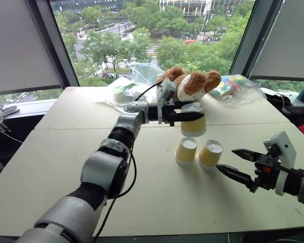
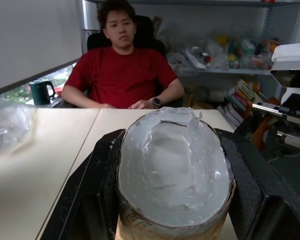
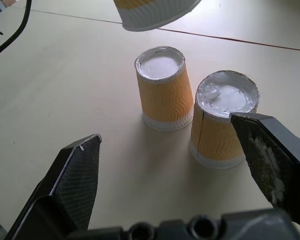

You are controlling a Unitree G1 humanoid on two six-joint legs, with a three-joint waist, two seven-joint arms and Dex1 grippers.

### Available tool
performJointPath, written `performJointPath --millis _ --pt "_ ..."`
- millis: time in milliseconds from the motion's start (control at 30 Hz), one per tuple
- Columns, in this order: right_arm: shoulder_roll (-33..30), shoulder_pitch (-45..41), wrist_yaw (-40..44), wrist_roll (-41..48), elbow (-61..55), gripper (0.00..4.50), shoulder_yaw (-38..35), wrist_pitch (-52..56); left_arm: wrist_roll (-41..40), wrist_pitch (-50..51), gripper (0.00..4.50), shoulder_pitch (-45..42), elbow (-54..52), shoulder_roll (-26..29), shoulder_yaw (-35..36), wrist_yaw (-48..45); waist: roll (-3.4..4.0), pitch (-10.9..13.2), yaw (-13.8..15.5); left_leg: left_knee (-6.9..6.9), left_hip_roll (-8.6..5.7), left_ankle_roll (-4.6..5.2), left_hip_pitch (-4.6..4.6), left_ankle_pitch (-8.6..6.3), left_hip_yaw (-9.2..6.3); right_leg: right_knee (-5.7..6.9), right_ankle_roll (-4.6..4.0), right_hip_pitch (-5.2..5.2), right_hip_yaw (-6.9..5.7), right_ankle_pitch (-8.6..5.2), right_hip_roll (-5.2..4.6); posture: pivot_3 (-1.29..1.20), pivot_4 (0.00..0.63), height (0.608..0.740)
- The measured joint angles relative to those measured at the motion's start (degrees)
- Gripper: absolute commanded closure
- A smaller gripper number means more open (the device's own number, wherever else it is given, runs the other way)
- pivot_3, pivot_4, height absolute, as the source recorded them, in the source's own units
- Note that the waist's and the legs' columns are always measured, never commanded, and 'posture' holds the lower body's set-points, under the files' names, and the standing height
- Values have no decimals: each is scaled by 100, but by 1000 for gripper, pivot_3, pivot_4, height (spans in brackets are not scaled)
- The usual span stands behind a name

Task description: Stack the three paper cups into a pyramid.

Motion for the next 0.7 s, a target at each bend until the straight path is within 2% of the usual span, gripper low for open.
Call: performJointPath --millis 133,700 --pt "87 168 -150 32 -179 0 -49 0 229 -177 2382 -61 375 -367 -53 106 -1 1 10 1 -1 0 0 0 -1 0 1 0 1 1 -1 0 150 740" --pt "452 686 -585 159 -571 0 -241 -97 1044 -613 2382 -205 853 -622 -96 415 -1 0 11 1 -1 0 1 0 -2 0 2 -3 3 1 -1 0 150 740"
